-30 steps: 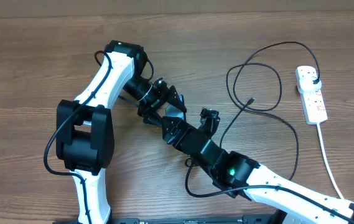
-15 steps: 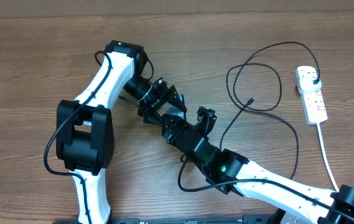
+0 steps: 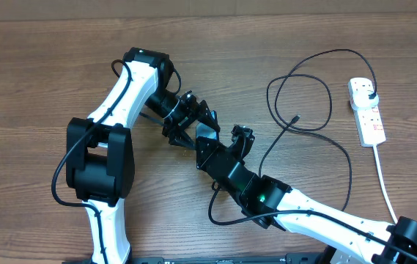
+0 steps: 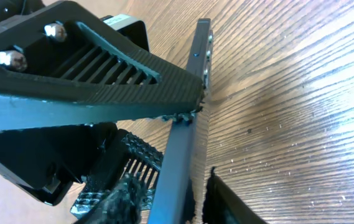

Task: Plug charger to phone and switch on socket
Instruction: 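Reach the right gripper to the phone and grasp its side edge, then open the left gripper and withdraw it, right gripper holding phone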

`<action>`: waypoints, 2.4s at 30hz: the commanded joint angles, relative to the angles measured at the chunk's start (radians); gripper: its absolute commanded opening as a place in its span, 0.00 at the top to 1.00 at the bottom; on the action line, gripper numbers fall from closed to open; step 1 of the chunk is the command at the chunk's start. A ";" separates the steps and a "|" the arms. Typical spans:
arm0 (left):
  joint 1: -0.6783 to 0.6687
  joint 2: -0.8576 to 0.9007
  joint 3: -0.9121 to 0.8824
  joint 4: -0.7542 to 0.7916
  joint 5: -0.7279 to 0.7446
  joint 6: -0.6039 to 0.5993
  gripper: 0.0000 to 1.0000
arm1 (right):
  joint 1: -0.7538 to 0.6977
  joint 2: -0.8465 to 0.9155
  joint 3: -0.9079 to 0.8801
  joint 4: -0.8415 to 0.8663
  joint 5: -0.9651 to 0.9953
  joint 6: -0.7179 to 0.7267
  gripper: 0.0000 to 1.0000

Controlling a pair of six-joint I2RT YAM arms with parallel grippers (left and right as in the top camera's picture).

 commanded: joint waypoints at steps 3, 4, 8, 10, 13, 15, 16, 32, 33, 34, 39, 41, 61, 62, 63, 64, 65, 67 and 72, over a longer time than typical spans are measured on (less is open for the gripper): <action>0.004 0.005 0.028 -0.003 0.038 0.019 0.31 | 0.006 0.002 0.026 0.007 0.002 -0.005 0.74; 0.004 0.005 0.028 -0.003 0.038 0.019 0.31 | 0.006 0.002 0.026 0.006 0.001 -0.005 0.76; 0.004 0.005 0.028 -0.002 0.038 0.019 0.30 | 0.006 0.002 0.026 0.006 -0.002 -0.005 0.82; 0.004 0.005 0.028 -0.002 0.038 0.019 0.30 | 0.006 0.002 0.026 0.006 -0.003 -0.005 0.84; 0.004 0.005 0.028 -0.003 0.038 0.019 0.30 | 0.006 0.002 0.026 0.006 -0.014 -0.005 0.86; 0.004 0.005 0.028 -0.002 0.038 0.019 0.30 | 0.006 0.002 0.026 0.006 -0.020 -0.005 0.88; 0.004 0.005 0.028 -0.002 0.038 0.019 0.30 | 0.006 0.002 0.026 0.006 -0.025 -0.005 0.88; 0.004 0.005 0.028 -0.003 -0.048 0.018 0.00 | -0.013 -0.002 0.026 -0.095 -0.024 -0.029 0.93; 0.004 0.005 0.028 -0.003 -0.059 0.018 0.00 | -0.018 -0.003 0.026 -0.105 -0.024 -0.039 0.95; 0.004 0.005 0.028 -0.003 -0.071 0.018 0.00 | -0.026 -0.007 0.026 -0.123 -0.024 -0.040 0.96; 0.004 0.005 0.028 -0.002 -0.167 0.018 0.00 | -0.085 -0.079 0.026 -0.297 -0.024 -0.039 0.96; 0.004 0.005 0.028 -0.002 -0.192 0.018 0.00 | -0.111 -0.125 0.026 -0.361 -0.024 -0.039 0.96; 0.004 0.005 0.027 0.078 -0.285 -0.013 0.00 | -0.232 -0.483 0.026 -0.586 -0.025 -0.039 0.96; 0.004 0.005 0.027 0.087 -0.285 -0.020 0.00 | -0.232 -0.483 0.026 -0.586 -0.024 -0.039 0.96; 0.004 0.005 0.027 0.098 -0.285 -0.027 0.00 | -0.232 -0.483 0.026 -0.585 -0.024 -0.039 0.96; 0.004 0.005 0.027 0.117 -0.288 -0.028 0.00 | -0.233 -0.483 0.026 -0.585 -0.024 -0.039 0.96; 0.004 0.005 0.027 0.131 -0.288 -0.028 0.00 | -0.234 -0.483 0.026 -0.585 -0.024 -0.039 0.96; 0.004 0.005 0.027 0.156 -0.284 -0.026 0.00 | -0.238 -0.483 0.026 -0.585 -0.024 -0.039 0.96; 0.020 -0.002 0.028 0.163 -0.259 -0.018 0.00 | -0.238 -0.488 0.026 -0.586 -0.017 -0.076 0.96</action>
